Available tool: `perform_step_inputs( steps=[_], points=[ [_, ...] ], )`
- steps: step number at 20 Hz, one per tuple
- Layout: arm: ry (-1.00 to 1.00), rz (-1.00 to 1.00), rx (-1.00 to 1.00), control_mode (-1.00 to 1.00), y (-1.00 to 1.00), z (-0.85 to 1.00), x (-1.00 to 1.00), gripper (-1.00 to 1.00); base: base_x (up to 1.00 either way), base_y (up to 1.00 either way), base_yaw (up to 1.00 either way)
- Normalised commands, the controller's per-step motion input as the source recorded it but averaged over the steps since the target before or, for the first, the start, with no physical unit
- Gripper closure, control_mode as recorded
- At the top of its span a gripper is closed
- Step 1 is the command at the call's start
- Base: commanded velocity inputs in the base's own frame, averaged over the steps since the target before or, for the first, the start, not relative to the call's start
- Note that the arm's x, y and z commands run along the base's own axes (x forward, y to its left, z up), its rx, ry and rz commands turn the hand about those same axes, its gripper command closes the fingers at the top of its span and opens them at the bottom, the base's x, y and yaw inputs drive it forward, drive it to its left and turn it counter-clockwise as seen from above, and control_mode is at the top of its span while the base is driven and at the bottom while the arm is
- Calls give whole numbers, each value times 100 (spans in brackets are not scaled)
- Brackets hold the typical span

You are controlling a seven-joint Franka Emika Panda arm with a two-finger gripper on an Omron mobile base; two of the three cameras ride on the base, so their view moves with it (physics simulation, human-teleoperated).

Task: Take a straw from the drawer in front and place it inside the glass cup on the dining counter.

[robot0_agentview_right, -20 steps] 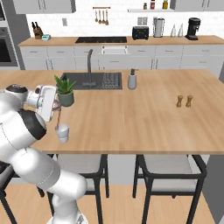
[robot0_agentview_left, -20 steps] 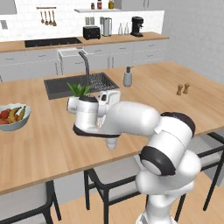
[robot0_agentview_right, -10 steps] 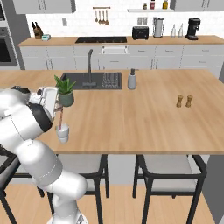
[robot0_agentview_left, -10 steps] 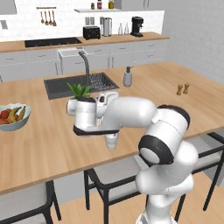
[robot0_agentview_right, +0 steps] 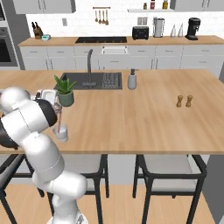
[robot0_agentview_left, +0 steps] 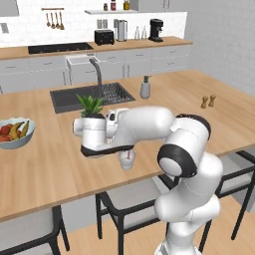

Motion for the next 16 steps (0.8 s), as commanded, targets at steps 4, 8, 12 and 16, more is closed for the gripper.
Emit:
perform_step_inputs(
  steps=[4, 8, 12, 16],
  points=[
    [0, 0, 0, -100, 12, -1, 17, 100, 0, 0, 0],
    [0, 0, -1, -100, 1, 0, 9, 100, 0, 0, 0],
    [0, 0, -2, -100, 0, 0, 0, 100, 0, 0, 0],
    [-1, 0, -3, -100, 0, 0, 5, 100, 0, 0, 0]
  ],
)
